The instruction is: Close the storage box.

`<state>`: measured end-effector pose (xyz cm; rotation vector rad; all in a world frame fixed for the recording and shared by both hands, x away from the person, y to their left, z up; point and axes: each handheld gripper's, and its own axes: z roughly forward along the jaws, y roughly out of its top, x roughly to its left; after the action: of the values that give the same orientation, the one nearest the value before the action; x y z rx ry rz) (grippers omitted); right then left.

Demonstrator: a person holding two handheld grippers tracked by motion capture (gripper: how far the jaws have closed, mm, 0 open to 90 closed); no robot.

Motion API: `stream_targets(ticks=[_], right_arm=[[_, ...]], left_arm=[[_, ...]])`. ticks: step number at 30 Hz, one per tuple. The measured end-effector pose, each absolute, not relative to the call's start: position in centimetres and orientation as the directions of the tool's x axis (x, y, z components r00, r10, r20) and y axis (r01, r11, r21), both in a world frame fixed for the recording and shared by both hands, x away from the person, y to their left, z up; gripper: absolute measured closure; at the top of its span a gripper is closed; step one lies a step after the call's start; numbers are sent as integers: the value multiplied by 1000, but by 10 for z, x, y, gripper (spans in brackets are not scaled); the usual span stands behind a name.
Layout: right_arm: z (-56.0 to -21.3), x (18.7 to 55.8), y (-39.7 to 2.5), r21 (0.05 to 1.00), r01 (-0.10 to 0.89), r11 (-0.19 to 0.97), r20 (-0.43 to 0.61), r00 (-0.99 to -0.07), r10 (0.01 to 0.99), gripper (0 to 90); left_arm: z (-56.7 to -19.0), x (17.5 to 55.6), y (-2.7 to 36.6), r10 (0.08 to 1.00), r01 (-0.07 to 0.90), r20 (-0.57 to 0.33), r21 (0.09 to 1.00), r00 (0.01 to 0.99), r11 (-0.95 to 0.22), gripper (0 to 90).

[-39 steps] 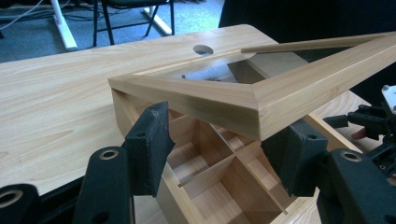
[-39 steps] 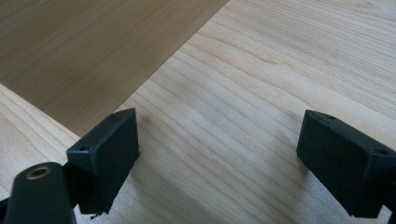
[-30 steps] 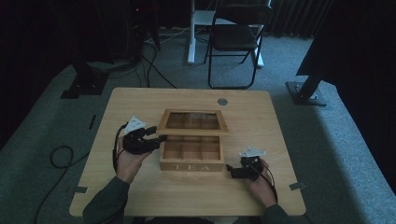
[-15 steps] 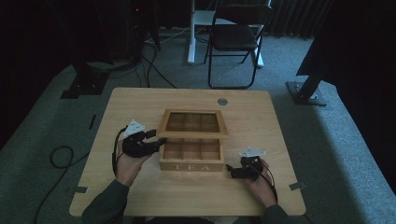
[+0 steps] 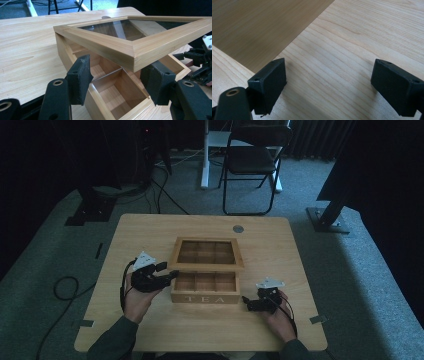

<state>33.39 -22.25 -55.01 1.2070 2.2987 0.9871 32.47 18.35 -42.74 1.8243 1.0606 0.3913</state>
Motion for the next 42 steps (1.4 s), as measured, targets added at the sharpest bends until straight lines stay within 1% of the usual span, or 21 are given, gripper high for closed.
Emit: stream_targets(ticks=[16,23,42], right_arm=[[-550,334,-223,724,568,391,3,-570,821,126],[-550,334,-223,724,568,391,4,-570,821,126],[-550,334,-222,724,570,389,5,-568,823,126]], left_arm=[[-440,319,184,792,512,-184,839,582,-182,413],[-445,316,184,787,515,-180,835,590,-195,445],[-457,311,182,783,528,-169,819,598,-226,461]])
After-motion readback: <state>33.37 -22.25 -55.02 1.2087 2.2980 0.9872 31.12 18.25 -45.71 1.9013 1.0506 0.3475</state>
